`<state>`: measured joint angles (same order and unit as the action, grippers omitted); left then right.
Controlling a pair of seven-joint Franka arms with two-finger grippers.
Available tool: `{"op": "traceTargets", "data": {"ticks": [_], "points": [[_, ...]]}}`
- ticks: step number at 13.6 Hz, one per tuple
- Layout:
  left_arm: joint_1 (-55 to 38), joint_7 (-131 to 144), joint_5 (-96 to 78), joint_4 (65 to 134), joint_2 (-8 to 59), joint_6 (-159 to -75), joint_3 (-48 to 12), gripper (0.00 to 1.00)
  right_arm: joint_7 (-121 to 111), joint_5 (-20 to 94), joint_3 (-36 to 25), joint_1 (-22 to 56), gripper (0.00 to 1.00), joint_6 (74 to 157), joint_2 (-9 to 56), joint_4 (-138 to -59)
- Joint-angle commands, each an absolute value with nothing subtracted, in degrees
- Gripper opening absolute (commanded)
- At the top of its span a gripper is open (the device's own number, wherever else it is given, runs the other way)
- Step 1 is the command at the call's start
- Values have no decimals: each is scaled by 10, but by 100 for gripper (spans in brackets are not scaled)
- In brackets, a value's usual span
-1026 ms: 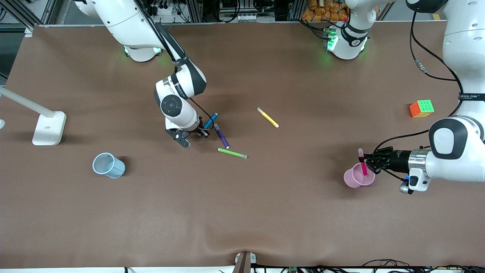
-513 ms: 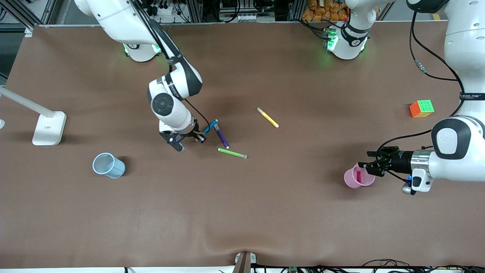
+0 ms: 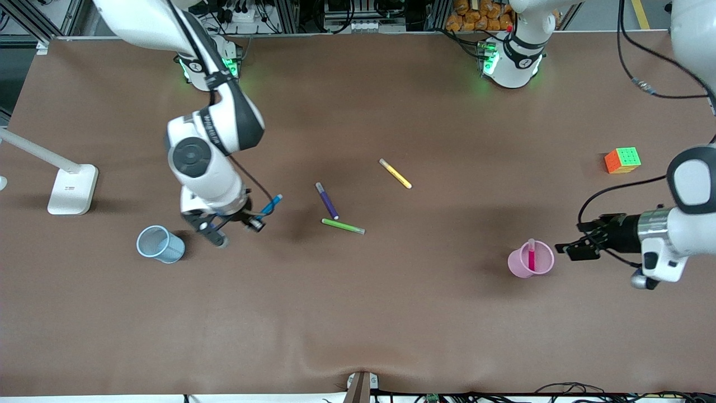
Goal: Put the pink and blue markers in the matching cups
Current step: 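Carry the blue marker to the blue cup while the left gripper withdraws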
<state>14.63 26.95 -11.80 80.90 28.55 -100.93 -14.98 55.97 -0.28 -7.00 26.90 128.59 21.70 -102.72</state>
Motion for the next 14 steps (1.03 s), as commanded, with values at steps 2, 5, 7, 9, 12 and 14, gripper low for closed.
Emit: {"op": "traceTargets", "data": {"ticks": [2, 5, 7, 9, 12, 14], "points": [[147, 190, -57, 824, 205, -972, -153, 100, 447, -22, -123, 265, 0, 1280, 225, -991], [148, 149, 0, 824, 164, -941, -153, 100, 333, -56, -157, 247, 0, 1281, 226, -966], [149, 138, 4, 823, 137, -910, -153, 100, 260, -59, -157, 206, 0, 1302, 229, -967], [149, 135, 4, 824, 107, -872, -153, 100, 195, -59, -157, 171, 0, 1315, 231, -967], [147, 134, 4, 828, 66, -847, -162, 100, 134, -59, -157, 133, 0, 1347, 239, -976], [147, 120, 5, 839, 46, -843, -165, 100, 124, -59, -157, 121, 0, 1379, 241, -996]]}}
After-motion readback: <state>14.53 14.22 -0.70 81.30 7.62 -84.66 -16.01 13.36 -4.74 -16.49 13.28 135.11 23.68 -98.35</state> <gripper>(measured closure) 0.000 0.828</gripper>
